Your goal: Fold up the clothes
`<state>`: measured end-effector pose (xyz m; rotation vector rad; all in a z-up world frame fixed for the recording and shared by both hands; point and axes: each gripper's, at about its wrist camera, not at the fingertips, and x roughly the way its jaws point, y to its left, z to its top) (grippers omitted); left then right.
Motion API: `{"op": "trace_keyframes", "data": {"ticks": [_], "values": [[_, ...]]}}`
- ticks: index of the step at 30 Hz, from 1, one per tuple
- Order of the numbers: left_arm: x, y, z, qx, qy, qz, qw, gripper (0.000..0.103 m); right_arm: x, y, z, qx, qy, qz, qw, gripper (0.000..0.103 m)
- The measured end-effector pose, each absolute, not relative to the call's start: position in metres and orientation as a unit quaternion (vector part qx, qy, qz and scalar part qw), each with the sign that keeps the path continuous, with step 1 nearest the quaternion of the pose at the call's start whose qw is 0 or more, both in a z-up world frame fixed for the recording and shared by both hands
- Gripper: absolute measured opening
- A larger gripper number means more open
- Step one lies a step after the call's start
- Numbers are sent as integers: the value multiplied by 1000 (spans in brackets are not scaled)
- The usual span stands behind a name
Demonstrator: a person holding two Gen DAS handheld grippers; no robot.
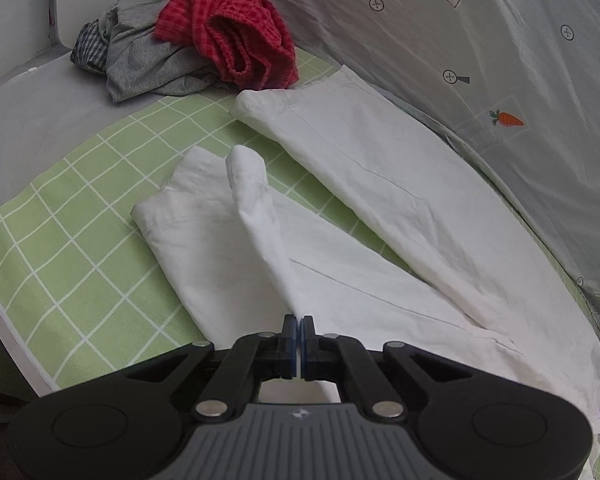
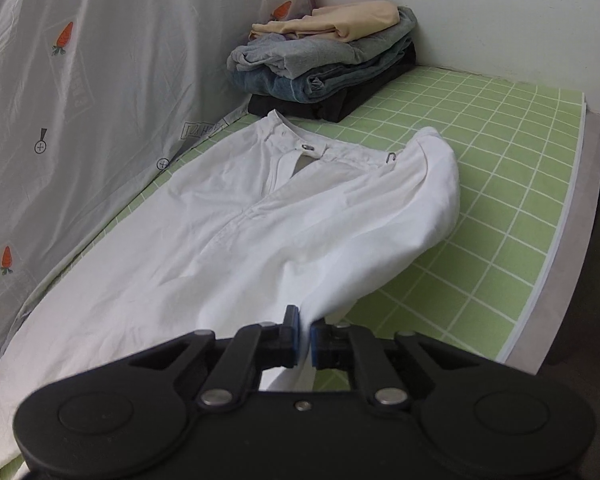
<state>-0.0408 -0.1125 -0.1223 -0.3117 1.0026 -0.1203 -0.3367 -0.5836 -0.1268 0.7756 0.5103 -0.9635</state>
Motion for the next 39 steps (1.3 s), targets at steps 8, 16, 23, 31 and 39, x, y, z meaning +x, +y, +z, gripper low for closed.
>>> {"op": "trace_keyframes", "data": {"ticks": [8,16,23,31,39], "values": [[3,-134,-69,-156,402,-70,899,1,-298,-609,-91,345,166,-391,837,5],[55,-169,-81,-138,384,-45,912,1,-237,-640,-96,350,145,-366,850,5],[118,-220,-71,-106,335,-24,936,1,-149,-678,-76,351,116,-347,862,3],[217,-283,-118,-69,361,-24,930,1,-37,-720,-117,312,183,-368,857,3],[287,-321,-130,-62,326,-45,942,1,27,-751,-129,282,165,-370,869,3]]}}
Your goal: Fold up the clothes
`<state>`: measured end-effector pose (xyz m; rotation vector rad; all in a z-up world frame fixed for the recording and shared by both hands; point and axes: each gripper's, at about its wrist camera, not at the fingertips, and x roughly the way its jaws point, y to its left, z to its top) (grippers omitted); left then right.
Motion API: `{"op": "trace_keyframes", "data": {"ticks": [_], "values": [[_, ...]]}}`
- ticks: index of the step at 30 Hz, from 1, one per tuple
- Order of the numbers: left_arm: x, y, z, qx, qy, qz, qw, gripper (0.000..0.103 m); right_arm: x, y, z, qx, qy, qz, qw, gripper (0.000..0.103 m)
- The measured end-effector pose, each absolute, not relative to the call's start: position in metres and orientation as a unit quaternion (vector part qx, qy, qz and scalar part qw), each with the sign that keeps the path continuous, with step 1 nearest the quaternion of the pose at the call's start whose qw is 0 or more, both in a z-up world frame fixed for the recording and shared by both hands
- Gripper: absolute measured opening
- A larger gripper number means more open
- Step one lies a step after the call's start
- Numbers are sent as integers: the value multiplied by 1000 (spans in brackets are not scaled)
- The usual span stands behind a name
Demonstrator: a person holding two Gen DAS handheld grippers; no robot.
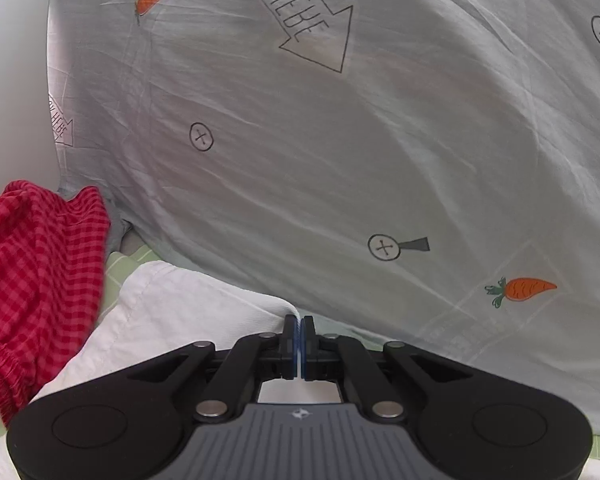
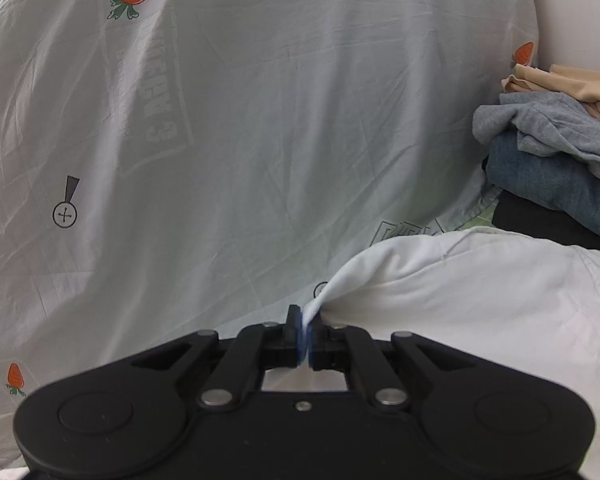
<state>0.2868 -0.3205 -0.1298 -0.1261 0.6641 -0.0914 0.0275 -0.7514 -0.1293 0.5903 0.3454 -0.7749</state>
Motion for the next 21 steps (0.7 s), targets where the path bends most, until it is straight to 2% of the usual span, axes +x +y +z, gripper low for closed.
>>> {"op": "trace_keyframes", "data": {"ticks": [3,4,5,6,7,8,9,10,12,16,21], "values": [[318,-345,-156,-15,347,-41,937,4,54,-768,-156,270,204,-379,861,7],[325,-351,-166,-1,363,-35,931,9,64,-773,-167,268,230,-380,855,16],[327,-352,-174,-3,385,-33,922,9,70,-776,-175,271,260,-385,843,36],[326,-351,-180,-7,399,-33,917,9,61,-771,-172,266,255,-389,845,39],[317,-346,-182,-14,398,-37,916,16,53,-766,-169,261,250,-392,846,44],[308,-341,-184,-17,400,-41,916,22,44,-760,-166,256,245,-396,847,59],[298,-335,-186,-14,404,-43,914,33,36,-755,-164,251,241,-400,848,68],[288,-330,-188,-12,408,-44,912,35,27,-750,-161,246,236,-403,849,84],[267,-317,-193,-9,426,-52,903,38,1,-742,-156,244,229,-417,845,88],[221,-294,-207,14,455,-65,888,54,-68,-731,-156,242,242,-478,809,93],[176,-288,-214,53,466,-84,879,66,-124,-719,-175,259,270,-528,763,97]]}}
